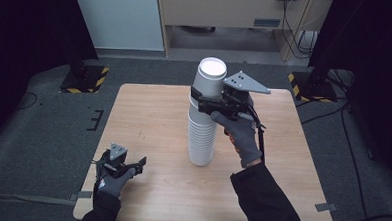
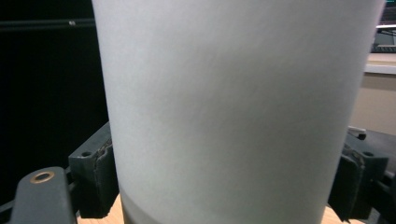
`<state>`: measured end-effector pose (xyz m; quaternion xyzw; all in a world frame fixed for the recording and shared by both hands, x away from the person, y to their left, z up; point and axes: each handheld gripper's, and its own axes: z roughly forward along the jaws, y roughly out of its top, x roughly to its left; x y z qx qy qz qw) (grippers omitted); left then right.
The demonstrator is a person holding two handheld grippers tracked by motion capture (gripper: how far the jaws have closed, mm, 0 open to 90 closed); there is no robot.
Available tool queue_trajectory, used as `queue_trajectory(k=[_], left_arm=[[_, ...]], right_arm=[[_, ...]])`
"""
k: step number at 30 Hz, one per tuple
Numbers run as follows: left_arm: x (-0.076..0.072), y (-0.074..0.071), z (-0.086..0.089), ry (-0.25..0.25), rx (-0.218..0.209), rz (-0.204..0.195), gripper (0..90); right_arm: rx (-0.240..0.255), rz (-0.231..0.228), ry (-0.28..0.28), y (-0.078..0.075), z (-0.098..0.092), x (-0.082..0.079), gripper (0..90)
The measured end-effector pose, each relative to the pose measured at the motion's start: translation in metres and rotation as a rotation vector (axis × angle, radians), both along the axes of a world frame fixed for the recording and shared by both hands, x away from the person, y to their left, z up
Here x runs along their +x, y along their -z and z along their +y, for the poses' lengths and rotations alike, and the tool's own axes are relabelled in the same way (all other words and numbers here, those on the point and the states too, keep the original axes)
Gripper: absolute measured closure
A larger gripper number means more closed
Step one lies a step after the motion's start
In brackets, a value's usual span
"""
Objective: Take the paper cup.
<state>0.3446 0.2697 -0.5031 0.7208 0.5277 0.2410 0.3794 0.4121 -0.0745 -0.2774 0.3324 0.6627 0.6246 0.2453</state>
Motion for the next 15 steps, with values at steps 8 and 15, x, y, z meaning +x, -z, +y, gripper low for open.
queue_trajectory(k=[8, 15], left_arm=[[0.000, 0.000, 0.000, 0.000, 0.002, 0.002, 15.9], [0.000, 0.000, 0.000, 0.000, 0.002, 0.002, 15.9]], right_arm=[[0.055, -0.025, -0.014, -0.014, -0.007, -0.004, 15.1], [0.084, -0.040, -0.016, -0.023, -0.014, -0.008, 15.2]])
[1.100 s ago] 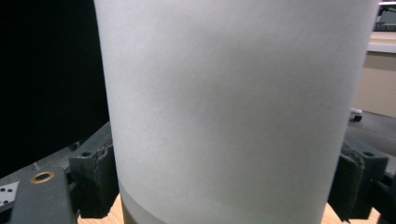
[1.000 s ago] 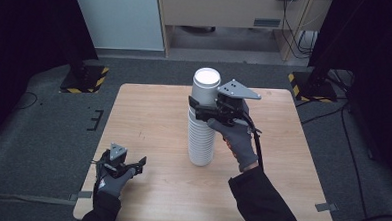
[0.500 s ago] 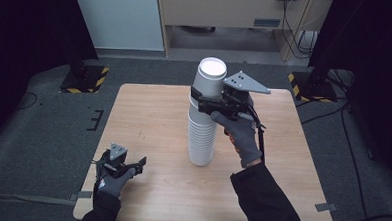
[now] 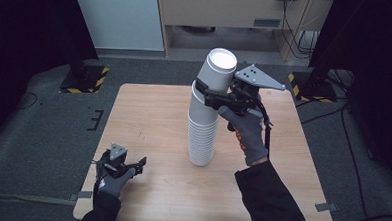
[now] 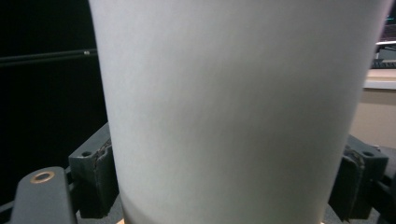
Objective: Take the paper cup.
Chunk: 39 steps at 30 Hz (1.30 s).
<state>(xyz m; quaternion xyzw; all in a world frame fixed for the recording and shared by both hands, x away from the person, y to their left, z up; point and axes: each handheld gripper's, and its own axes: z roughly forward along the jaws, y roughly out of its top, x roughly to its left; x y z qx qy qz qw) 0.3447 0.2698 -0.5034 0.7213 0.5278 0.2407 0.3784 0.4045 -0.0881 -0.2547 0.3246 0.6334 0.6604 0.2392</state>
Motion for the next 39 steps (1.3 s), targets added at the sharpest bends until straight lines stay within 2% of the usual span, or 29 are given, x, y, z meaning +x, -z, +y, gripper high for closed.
queue_trajectory(k=[9, 17, 22, 29, 32, 33, 34, 37, 39], left_arm=[[0.000, 0.000, 0.000, -0.002, -0.001, -0.001, 15.9], [0.000, 0.000, 0.000, -0.003, -0.004, -0.004, 15.8], [0.000, -0.001, 0.000, -0.004, -0.008, -0.023, 15.5], [0.000, -0.002, -0.001, 0.007, -0.008, -0.033, 15.4], [-0.001, -0.002, 0.000, 0.007, -0.004, -0.035, 16.3], [-0.001, -0.002, 0.000, 0.007, -0.004, -0.035, 16.6], [-0.001, -0.003, 0.000, 0.005, -0.003, -0.037, 16.9], [-0.001, -0.003, 0.000, 0.005, -0.001, -0.042, 18.1], [-0.002, -0.004, -0.001, 0.009, -0.007, -0.049, 19.2]], right_arm=[[0.021, -0.011, 0.011, -0.007, -0.011, -0.002, 15.2], [0.043, -0.017, 0.034, -0.013, -0.032, -0.009, 15.2], [0.043, -0.012, 0.056, -0.011, -0.046, -0.014, 15.1], [0.034, 0.018, 0.083, 0.005, -0.065, -0.020, 15.1], [0.023, 0.043, 0.092, 0.020, -0.074, -0.024, 15.1], [0.023, 0.043, 0.092, 0.020, -0.074, -0.024, 15.1], [0.023, 0.059, 0.095, 0.029, -0.080, -0.027, 15.1], [0.028, 0.076, 0.099, 0.037, -0.086, -0.029, 15.1], [0.041, 0.097, 0.106, 0.049, -0.095, -0.032, 15.1]])
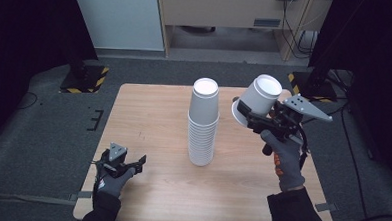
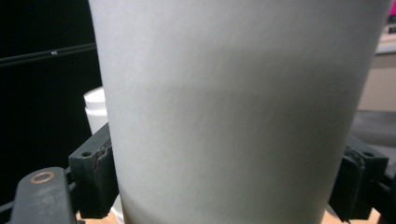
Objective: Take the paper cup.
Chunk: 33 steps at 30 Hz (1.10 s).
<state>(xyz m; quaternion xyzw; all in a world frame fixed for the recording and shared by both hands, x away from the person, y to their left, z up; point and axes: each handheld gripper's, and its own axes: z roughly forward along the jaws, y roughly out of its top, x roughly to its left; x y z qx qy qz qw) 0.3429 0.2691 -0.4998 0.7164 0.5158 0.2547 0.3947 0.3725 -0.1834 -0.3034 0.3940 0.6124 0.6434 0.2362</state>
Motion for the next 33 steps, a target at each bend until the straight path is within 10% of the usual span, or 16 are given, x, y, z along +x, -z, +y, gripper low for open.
queue_trajectory(k=[33], left_arm=[[-0.003, -0.005, -0.015, 0.083, -0.030, -0.070, 28.6]], right_arm=[[0.090, 0.188, 0.053, 0.099, -0.042, -0.028, 15.0]])
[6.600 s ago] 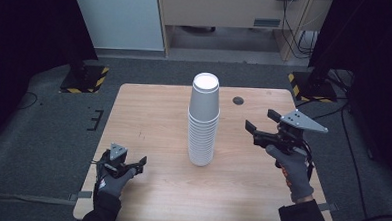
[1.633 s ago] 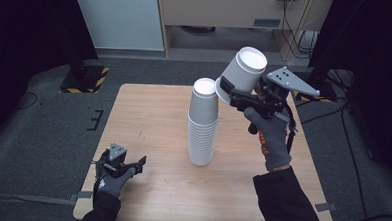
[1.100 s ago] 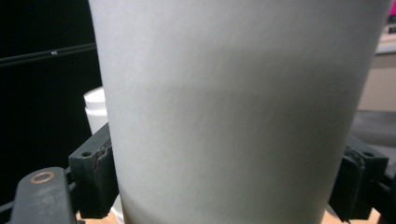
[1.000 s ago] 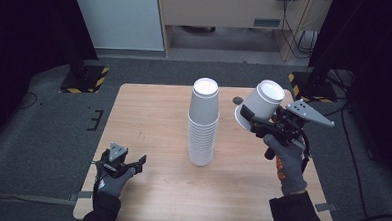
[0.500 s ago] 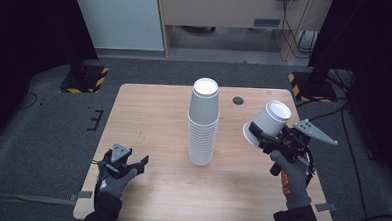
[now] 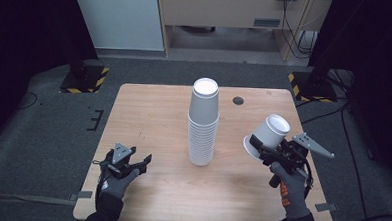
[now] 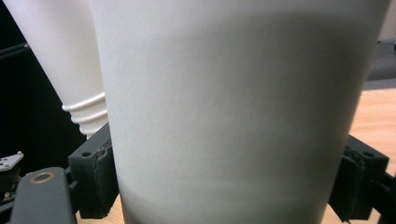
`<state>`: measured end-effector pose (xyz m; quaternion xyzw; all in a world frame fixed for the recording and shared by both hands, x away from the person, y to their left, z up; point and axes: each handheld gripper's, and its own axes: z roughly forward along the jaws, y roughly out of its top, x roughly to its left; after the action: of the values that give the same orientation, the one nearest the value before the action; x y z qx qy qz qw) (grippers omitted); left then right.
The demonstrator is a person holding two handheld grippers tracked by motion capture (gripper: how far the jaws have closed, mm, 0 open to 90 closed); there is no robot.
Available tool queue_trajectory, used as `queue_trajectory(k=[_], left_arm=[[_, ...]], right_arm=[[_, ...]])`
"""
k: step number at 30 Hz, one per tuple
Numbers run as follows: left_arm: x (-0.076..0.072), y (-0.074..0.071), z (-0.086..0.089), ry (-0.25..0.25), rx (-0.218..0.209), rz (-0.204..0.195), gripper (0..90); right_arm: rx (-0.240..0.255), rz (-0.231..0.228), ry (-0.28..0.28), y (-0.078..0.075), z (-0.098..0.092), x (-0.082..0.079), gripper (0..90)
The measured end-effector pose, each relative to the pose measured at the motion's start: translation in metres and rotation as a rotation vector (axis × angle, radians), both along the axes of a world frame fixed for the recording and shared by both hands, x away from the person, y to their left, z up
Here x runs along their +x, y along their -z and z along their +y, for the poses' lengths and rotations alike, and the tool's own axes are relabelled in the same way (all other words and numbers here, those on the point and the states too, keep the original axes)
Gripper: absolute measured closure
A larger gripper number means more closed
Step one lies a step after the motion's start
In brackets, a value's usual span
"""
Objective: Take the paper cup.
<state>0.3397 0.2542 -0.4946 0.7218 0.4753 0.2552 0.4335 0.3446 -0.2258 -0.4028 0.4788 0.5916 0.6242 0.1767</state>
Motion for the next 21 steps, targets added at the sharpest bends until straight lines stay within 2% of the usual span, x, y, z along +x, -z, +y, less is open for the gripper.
queue_trajectory(k=[5, 9, 14, 17, 21], left_arm=[[-0.003, -0.003, -0.007, 0.031, -0.025, -0.023, 29.1], [-0.007, -0.009, -0.018, 0.071, -0.051, -0.062, 29.6], [-0.011, -0.014, -0.031, 0.111, -0.061, -0.092, 30.1], [-0.012, -0.016, -0.036, 0.124, -0.072, -0.102, 30.2], [-0.014, -0.019, -0.050, 0.165, -0.083, -0.119, 30.5]], right_arm=[[0.017, 0.018, 0.006, 0.007, -0.004, -0.003, 15.0], [0.028, 0.028, 0.010, 0.011, -0.005, -0.005, 15.0], [0.064, 0.033, 0.010, 0.013, -0.004, -0.007, 15.0], [0.072, 0.034, 0.010, 0.014, -0.002, -0.007, 15.0], [0.089, 0.038, 0.018, 0.015, -0.003, -0.007, 15.0]])
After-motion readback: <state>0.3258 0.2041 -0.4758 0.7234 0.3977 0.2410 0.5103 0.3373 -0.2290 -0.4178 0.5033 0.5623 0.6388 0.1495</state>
